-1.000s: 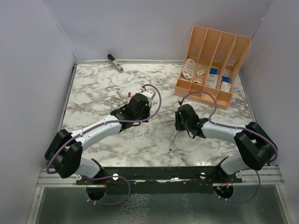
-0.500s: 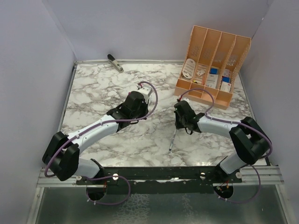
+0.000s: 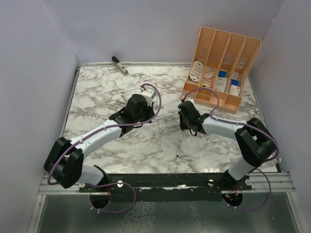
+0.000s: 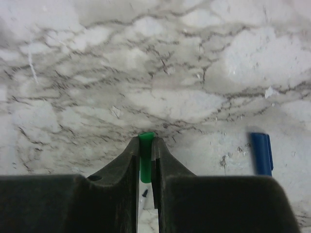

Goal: Insert the pens into the pen caps

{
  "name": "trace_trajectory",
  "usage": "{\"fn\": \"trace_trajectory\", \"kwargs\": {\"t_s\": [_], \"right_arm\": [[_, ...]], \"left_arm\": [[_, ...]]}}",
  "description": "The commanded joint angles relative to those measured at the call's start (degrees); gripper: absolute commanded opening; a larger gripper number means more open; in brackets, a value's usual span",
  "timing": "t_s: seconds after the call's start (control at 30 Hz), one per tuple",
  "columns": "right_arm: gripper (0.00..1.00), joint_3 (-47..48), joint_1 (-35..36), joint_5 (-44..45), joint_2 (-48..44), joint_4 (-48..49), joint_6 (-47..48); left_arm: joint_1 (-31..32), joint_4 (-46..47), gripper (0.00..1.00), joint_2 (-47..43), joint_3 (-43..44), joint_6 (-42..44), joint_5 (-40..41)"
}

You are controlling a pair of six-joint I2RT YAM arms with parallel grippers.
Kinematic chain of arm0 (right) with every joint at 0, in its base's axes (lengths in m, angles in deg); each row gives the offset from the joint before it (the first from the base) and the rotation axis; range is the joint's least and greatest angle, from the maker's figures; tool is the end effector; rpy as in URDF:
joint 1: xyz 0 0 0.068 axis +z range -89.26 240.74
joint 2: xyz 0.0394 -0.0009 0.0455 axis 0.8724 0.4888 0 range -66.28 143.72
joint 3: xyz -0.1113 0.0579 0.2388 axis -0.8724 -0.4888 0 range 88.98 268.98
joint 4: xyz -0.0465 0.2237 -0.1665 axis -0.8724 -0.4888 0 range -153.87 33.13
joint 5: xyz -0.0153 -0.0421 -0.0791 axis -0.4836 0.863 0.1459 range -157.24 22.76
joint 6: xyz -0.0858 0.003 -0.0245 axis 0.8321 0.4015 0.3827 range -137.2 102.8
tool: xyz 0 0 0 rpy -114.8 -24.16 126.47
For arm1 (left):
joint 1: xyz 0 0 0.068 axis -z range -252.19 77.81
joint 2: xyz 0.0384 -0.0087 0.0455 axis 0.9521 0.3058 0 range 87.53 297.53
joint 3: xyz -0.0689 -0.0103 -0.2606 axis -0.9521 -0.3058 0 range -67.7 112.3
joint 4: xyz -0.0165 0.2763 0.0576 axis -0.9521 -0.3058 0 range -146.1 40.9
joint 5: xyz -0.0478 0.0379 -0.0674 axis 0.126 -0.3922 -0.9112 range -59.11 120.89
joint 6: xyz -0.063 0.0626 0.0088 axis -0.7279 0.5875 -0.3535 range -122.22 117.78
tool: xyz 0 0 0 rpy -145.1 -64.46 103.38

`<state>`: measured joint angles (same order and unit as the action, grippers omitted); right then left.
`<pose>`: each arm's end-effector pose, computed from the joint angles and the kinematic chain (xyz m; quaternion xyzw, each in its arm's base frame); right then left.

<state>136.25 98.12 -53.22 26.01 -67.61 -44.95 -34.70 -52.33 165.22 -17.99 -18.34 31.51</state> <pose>0.2875 0.1954 0.1023 -0.0439 0.9482 0.0589 0.3090 0.2863 -0.2185 0.2163 0.1590 0.8566 -0.2171 0.4402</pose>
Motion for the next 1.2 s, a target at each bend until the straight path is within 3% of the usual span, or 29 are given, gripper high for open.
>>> {"fn": "trace_trajectory", "kwargs": {"t_s": [0.0,0.33,0.6,0.9,1.17], "right_arm": [[0.01,5.9,0.0,4.0,0.9,7.4,3.0],[0.01,7.3,-1.5,3.8,-2.8,24.8,6.1],[0.01,-9.7,-2.2,-5.5,-13.7,57.1,7.2],[0.01,-21.3,-2.2,-16.8,-16.4,86.5,4.6],[0.01,-20.9,-2.2,-20.6,-15.1,92.7,-0.4]], "left_arm": [[-0.3,5.3,0.00,-1.1,-1.7,0.4,-4.2],[-0.3,14.9,0.00,-4.5,-9.5,-1.1,-7.7],[-0.3,23.6,0.00,-5.0,-12.7,-2.1,-15.0],[-0.2,33.7,0.00,-2.0,-12.7,-4.8,-23.6],[1.0,34.6,0.00,-1.0,-12.2,-4.4,-24.1]]}}
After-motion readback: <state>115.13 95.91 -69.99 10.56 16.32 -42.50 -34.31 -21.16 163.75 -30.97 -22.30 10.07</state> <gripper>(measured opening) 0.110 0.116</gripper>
